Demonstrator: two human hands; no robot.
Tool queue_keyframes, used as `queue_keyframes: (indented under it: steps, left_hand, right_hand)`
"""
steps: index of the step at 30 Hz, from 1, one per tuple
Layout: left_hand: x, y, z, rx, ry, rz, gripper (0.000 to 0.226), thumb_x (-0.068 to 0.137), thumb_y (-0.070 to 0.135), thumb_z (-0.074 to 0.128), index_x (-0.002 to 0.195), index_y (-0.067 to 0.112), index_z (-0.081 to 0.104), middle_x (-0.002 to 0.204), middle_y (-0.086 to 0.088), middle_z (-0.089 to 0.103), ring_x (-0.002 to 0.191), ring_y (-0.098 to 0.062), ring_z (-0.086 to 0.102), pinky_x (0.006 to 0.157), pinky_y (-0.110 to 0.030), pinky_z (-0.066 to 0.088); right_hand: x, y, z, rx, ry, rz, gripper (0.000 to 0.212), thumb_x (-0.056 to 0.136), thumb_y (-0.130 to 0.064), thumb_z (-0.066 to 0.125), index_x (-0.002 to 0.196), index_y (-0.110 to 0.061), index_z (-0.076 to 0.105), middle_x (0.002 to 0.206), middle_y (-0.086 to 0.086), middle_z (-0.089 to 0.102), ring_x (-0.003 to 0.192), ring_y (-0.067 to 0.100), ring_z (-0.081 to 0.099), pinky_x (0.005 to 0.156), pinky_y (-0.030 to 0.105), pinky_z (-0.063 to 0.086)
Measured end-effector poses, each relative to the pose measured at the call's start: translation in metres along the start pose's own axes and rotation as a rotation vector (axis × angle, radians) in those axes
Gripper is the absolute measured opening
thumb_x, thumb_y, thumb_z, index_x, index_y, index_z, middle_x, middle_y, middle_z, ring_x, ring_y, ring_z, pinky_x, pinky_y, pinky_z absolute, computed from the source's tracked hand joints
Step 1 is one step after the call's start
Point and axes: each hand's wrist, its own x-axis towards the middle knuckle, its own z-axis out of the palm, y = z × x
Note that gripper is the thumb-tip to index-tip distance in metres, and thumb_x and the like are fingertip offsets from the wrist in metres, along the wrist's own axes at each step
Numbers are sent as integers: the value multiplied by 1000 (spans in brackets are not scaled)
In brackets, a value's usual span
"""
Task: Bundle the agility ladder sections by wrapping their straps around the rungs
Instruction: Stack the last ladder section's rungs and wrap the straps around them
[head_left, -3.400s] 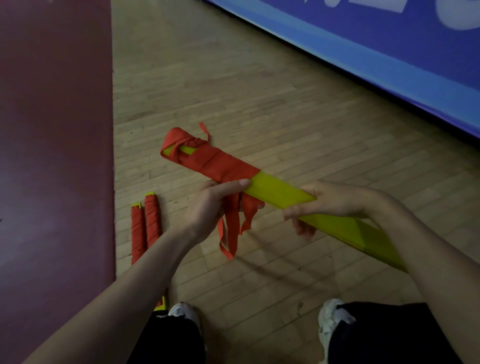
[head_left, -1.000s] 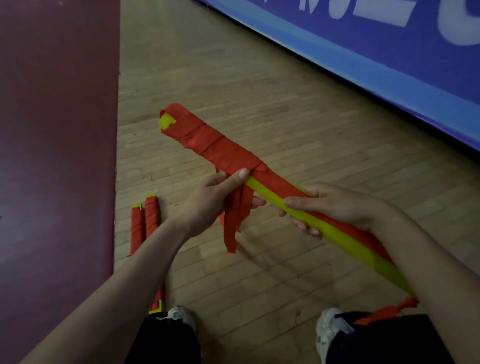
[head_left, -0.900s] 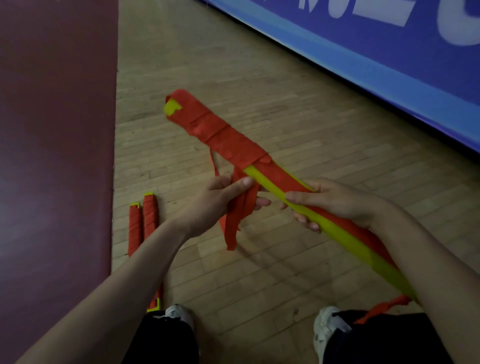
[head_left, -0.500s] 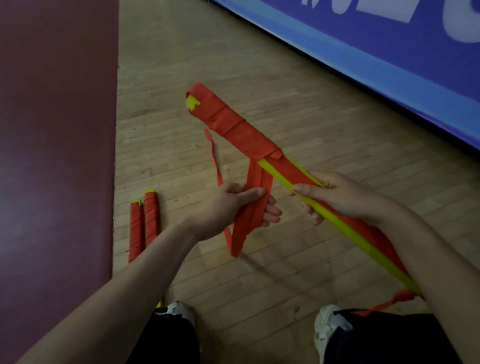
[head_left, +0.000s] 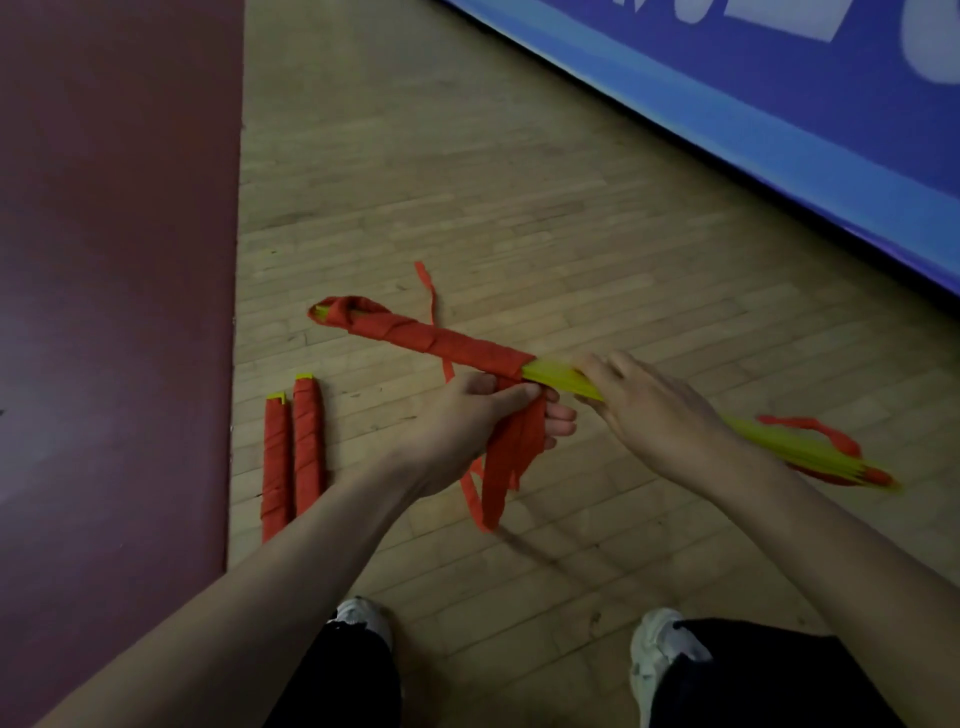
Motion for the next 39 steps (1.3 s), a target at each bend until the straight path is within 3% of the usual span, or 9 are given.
queue_keyframes:
  steps: [3,8,12,16,21,24,29,34,39]
  left_hand:
    - [0,0,-1,-11,33,15,20,98,3,44,100,-7,62,90,-16,72,78,-19,72,71,-28,59]
    - [0,2,0,19,96,47,29,95,17,54,103,-9,65,89,-18,71,75,-18,71,71,-28,59]
    - [3,1,0,-27,166,38,35,99,25,49,91,-4,69,80,-17,72,70,-20,71,68,-30,59]
    - [5,5,-5,21,146,38,36,97,24,52,90,-6,69,84,-20,72,72,-21,71,68,-29,59]
    - [0,14,-6,116,25,88,37,93,24,52,92,-9,68,84,-19,72,71,-20,71,66,-25,57]
    - [-4,18,-9,127,-58,115,41,86,30,53,91,-7,69,84,-16,72,74,-20,71,68,-26,57]
    - [-4,18,-11,159,-130,130,41,89,30,49,87,-5,70,81,-15,73,73,-20,71,71,-32,58]
    - [-3,20,-9,129,-132,107,36,90,26,48,93,-5,66,83,-12,73,74,-17,72,71,-25,58]
    - [2,12,-8,66,23,158,14,91,-2,52,106,0,51,90,-13,70,77,-24,72,66,-30,60]
  right_hand:
    - [2,0,12,-50,50,-24,44,97,-22,47,138,-22,30,112,12,45,105,35,53,82,43,45]
    - [3,-3,14,-128,206,-56,54,82,-20,68,123,-19,32,95,16,51,79,39,58,64,42,48]
    - [2,-8,11,-47,124,-65,56,88,-39,58,132,-17,31,112,14,49,100,37,56,78,45,48]
    - [1,-10,-5,300,62,3,56,86,-48,60,132,-23,39,122,0,52,108,21,55,82,38,47]
    - [2,8,-31,760,-188,61,48,74,-52,72,116,-33,58,99,-6,69,91,10,66,79,29,52]
    - [0,17,-46,1008,-349,86,36,76,-41,65,107,-22,64,96,4,74,86,14,69,76,24,54]
    - [-9,17,-50,1172,-670,132,40,82,-38,53,103,-4,59,72,13,67,53,24,61,54,33,51]
    - [-11,16,-47,1265,-572,171,30,81,-36,56,91,-7,55,58,8,54,39,16,45,42,26,40]
    - [-8,19,-46,1326,-439,198,21,81,-34,58,83,-14,53,58,9,52,38,16,44,41,25,38]
